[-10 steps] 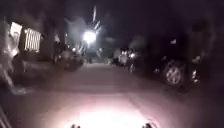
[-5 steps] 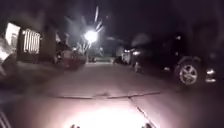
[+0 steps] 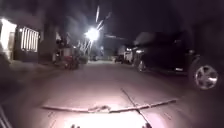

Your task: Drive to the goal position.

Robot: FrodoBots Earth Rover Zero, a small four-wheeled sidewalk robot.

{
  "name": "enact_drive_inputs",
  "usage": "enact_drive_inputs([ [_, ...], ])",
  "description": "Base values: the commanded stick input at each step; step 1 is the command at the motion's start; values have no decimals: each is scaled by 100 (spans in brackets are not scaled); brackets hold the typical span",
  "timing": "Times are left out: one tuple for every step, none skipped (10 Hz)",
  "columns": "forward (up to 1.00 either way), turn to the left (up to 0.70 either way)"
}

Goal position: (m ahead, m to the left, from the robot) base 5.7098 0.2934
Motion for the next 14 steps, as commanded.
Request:
enact_drive_inputs([
  [100, 0],
  [100, 0],
  [100, 0],
  [100, 0],
  [100, 0],
  [100, 0],
  [100, 0],
  [100, 0],
  [100, 0],
  [100, 0],
  [100, 0],
  [100, 0],
  [100, 0],
  [100, 0],
])
